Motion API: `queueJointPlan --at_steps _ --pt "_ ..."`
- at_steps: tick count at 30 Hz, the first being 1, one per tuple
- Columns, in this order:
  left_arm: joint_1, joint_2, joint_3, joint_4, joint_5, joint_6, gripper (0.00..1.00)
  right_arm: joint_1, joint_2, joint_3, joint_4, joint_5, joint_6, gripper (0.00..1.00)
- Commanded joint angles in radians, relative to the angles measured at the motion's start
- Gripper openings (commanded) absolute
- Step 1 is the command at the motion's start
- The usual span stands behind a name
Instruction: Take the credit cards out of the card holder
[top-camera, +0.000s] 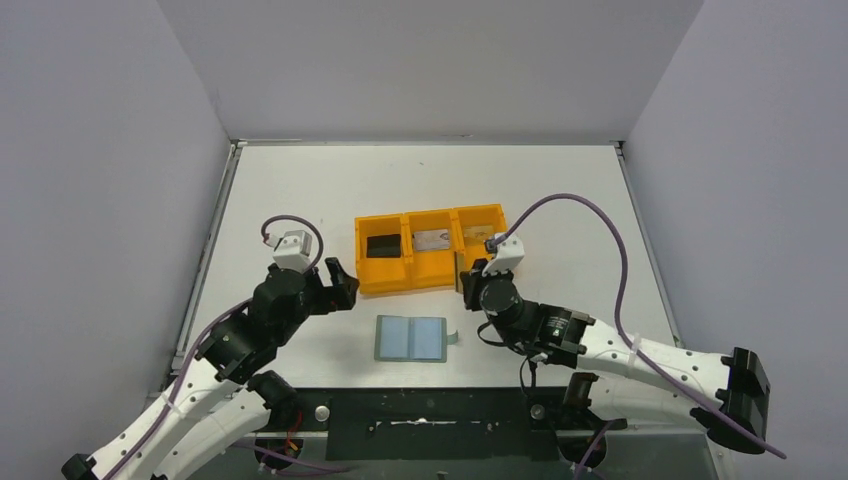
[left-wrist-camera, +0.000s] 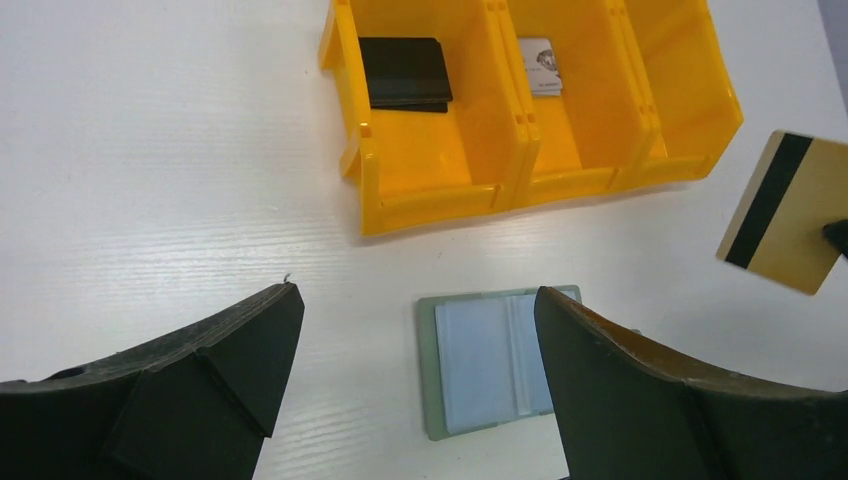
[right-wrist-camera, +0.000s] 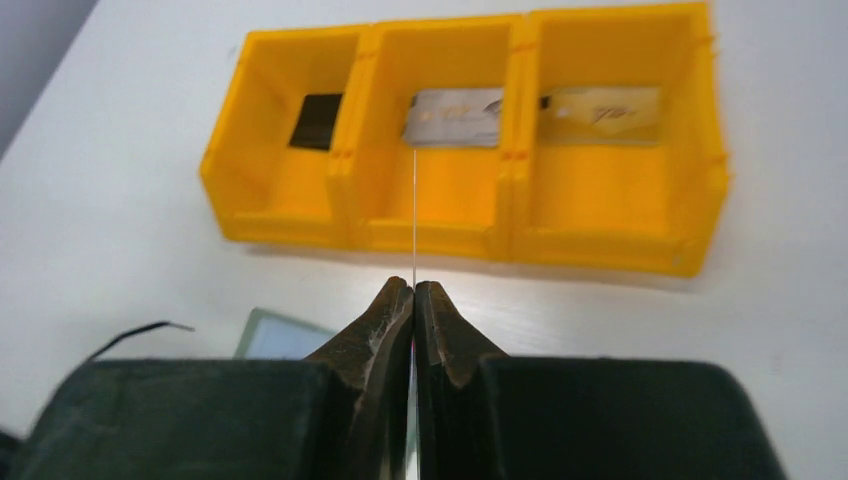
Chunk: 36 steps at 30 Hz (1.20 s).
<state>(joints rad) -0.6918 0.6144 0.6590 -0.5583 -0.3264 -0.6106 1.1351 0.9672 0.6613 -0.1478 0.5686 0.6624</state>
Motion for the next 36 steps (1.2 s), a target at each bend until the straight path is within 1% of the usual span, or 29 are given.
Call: queueJointPlan --at_steps 1,3,6,10,13,16,23,27,31,36 --pt "0.002 -0.066 -0.009 0.021 -0.049 0.054 0.88 -0.121 -0.011 0.103 -0.115 0.166 -0.266 0.01" --pt "0.003 -0.085 -0.025 0.029 -0.057 0.058 0.88 -0.213 0.005 0.137 -0.143 0.093 -0.29 0.0" --pt "0.002 -0.09 -0.027 0.031 -0.063 0.062 0.88 -0.345 0.029 0.156 -0.128 -0.084 -0.305 0.0" --pt "0.003 -0.069 -0.024 0.031 -0.056 0.069 0.88 -0.451 0.108 0.17 -0.087 -0.248 -0.295 0.0" --pt "0.003 -0.049 -0.018 0.025 -0.049 0.068 0.88 -0.511 0.207 0.227 -0.124 -0.351 -0.276 0.0" --pt "0.004 -0.035 -0.015 0.023 -0.048 0.069 0.88 -0.527 0.285 0.277 -0.155 -0.385 -0.278 0.0" --pt "0.002 -0.039 -0.013 0.018 -0.052 0.068 0.88 -0.534 0.378 0.33 -0.143 -0.552 -0.298 0.0" --pt "0.004 -0.053 -0.016 0.018 -0.061 0.065 0.88 -0.535 0.429 0.359 -0.154 -0.616 -0.29 0.0" --pt "0.003 -0.059 -0.017 0.018 -0.065 0.064 0.88 -0.534 0.463 0.388 -0.174 -0.643 -0.287 0.0" --pt "0.002 -0.052 -0.016 0.017 -0.065 0.064 0.88 -0.536 0.41 0.385 -0.173 -0.579 -0.279 0.0"
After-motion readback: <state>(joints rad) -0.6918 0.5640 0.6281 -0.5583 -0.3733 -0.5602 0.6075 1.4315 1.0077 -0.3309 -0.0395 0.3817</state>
